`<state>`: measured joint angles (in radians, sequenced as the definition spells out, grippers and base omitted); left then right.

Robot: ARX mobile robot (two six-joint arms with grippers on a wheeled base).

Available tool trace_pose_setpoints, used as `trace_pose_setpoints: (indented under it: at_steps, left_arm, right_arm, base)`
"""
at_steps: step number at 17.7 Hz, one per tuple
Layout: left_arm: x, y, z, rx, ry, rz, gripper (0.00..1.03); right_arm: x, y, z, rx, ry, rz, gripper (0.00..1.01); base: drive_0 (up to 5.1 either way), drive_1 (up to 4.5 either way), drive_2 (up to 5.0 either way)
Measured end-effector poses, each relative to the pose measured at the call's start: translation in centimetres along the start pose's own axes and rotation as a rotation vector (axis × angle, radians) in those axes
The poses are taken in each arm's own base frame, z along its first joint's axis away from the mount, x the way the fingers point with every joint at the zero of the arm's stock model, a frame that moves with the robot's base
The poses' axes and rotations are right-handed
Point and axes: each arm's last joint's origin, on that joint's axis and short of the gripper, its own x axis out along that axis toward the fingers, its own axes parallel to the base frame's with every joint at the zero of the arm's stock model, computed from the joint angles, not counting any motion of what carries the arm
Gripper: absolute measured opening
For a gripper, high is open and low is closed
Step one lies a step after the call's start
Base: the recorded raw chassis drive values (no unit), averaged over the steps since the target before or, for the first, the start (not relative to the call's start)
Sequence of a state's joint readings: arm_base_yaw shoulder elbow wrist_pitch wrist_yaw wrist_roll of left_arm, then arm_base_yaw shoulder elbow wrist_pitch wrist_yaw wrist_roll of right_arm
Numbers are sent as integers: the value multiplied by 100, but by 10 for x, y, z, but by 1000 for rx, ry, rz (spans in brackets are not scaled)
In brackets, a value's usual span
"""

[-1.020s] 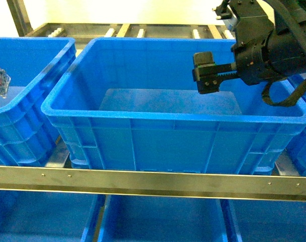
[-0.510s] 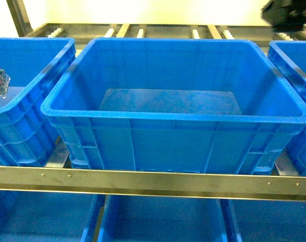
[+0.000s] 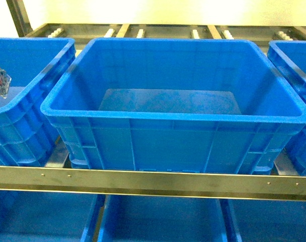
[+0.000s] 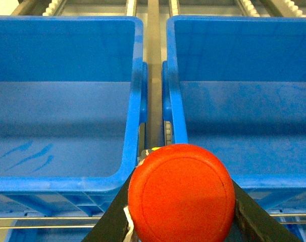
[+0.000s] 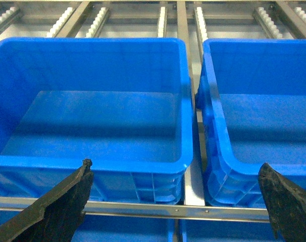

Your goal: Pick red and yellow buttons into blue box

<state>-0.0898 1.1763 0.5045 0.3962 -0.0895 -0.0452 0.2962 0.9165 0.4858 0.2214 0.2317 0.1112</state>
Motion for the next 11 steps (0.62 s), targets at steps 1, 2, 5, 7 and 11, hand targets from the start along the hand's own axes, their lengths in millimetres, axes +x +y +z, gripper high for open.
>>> trace_pose_setpoints:
  at_steps: [1,2,5,7,11]
  left_arm:
    - [0,0,0,0,0,0,31]
    - [0,0,0,0,-1,0,31]
    - [3,-3,0,4,17,-27,31]
    - [20,-13,13,17,11,-111,31]
    - [65,-38,30,95,111,-255,31]
  right_arm:
    - [-2,0,-3,-2,3,-2,98]
    - [-1,0,-3,-2,2,-6,98]
    - [-1,0,-3,-3,5,-7,98]
    - [-1,0,-3,-3,5,-8,98]
    - [-1,0,-3,-3,5,-8,98]
  base:
    - [0,0,0]
    - [0,0,0]
    - [0,0,0]
    - [0,0,0]
    - [0,0,0]
